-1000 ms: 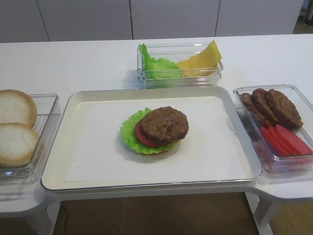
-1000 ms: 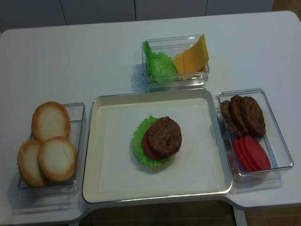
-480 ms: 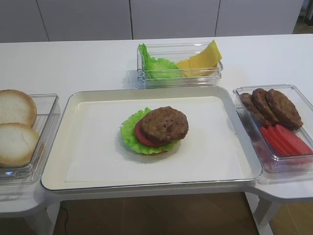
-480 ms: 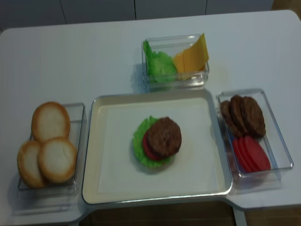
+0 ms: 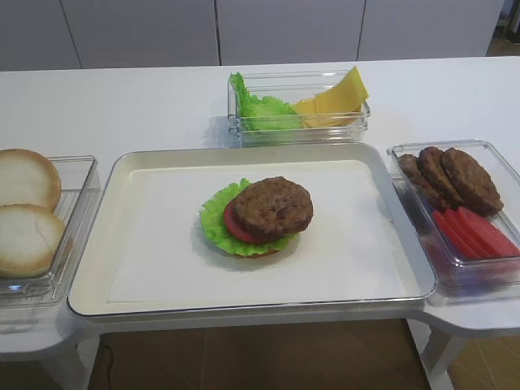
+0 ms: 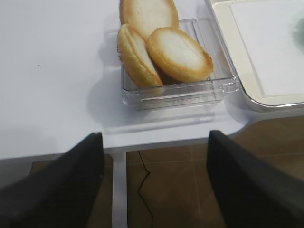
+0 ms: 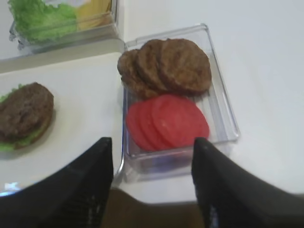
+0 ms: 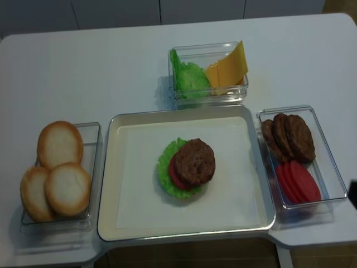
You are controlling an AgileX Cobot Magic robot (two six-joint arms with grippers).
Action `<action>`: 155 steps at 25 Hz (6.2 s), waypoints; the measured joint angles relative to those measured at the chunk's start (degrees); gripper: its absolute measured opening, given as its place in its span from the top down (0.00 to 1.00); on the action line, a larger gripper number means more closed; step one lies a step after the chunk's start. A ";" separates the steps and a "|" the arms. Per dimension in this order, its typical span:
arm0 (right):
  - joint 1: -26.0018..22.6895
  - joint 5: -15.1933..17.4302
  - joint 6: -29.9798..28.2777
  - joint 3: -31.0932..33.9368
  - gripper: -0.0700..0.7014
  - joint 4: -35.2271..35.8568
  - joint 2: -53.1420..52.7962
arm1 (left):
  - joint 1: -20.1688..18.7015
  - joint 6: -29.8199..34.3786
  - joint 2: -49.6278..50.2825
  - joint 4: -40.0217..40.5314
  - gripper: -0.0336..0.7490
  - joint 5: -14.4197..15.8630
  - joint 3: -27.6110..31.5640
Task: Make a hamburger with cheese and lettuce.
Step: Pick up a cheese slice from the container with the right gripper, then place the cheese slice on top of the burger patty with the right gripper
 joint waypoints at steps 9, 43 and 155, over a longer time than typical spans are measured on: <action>0.00 -5.76 -9.79 -12.64 0.38 9.77 25.02 | 0.00 0.00 0.00 0.00 0.33 0.00 0.00; 0.00 -1.47 -27.97 -73.20 0.42 33.68 96.79 | 0.00 0.00 0.00 0.00 0.33 0.00 0.00; 27.98 -2.05 -29.86 -33.49 0.91 35.77 59.46 | 0.00 0.00 0.00 0.00 0.33 0.00 0.00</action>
